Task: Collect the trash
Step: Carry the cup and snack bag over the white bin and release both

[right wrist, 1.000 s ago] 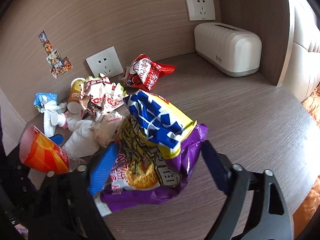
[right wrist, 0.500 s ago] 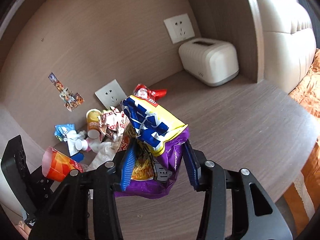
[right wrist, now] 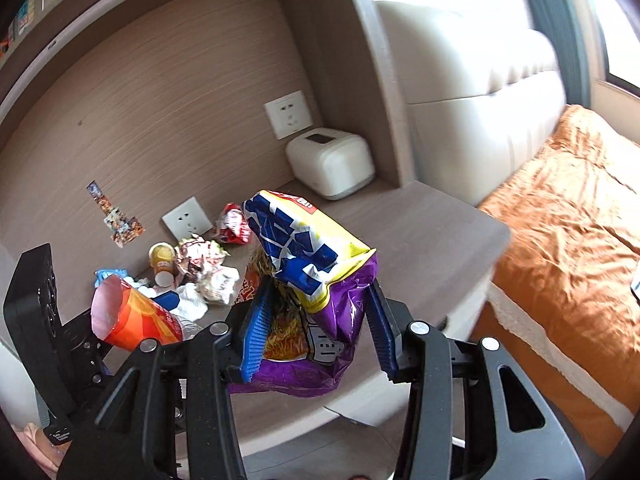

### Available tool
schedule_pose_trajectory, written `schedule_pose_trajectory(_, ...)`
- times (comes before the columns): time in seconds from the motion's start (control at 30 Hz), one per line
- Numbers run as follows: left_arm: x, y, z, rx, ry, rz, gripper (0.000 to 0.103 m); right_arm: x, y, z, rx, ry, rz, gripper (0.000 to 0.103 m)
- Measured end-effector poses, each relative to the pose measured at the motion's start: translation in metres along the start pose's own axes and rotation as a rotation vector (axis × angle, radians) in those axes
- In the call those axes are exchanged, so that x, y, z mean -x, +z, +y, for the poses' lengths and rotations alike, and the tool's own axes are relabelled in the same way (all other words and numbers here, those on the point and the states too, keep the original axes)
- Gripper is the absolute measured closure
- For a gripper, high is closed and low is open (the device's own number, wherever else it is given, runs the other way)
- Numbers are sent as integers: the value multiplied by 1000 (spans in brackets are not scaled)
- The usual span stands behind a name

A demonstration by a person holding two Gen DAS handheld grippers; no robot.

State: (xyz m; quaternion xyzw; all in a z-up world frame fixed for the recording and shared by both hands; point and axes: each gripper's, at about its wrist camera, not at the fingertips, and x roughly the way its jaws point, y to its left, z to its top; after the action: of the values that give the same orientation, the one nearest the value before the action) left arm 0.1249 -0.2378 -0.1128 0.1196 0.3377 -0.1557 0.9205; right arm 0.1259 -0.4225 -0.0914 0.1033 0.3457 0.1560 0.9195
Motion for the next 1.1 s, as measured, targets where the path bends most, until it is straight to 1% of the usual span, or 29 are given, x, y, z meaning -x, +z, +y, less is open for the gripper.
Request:
schedule_pose_trajectory(0.1,-2,0,-27,-54,-75,5,32,20,-15,-15,-47,-58,1,57)
schedule_pose_trajectory(0.3,-16,-11,-78,-146,-227,46,32,53,-58,-44,-146,-189,23,57)
schedule_pose_trajectory(0.43,-30,-24,-111,-204,-316,92,32,66,-88,-64,-233,-255,47,57)
schedule_pose_trajectory(0.6,-57,-48,-147,-268,-417,150,32,71,-126,-89,-317,-328,78,57)
schedule_pose_trajectory(0.67,-70,-65,-163,-289,-463,177,32,65,-143,-103,-353,-361,102,57)
schedule_pose_trajectory(0.77,-95,-91,-184,-313,-501,237,32,53,-170,-126,-405,-394,149,57)
schedule_pose_trajectory(0.83,-115,-108,-199,-328,-519,281,32,39,-189,-142,-436,-401,190,57)
schedule_pose_trajectory(0.97,-163,-144,-219,-348,-540,354,32,7,-228,-167,-454,-427,266,57)
schedule_pose_trajectory(1.1,-209,-175,-236,-359,-561,408,32,-27,-268,-198,-473,-432,331,57)
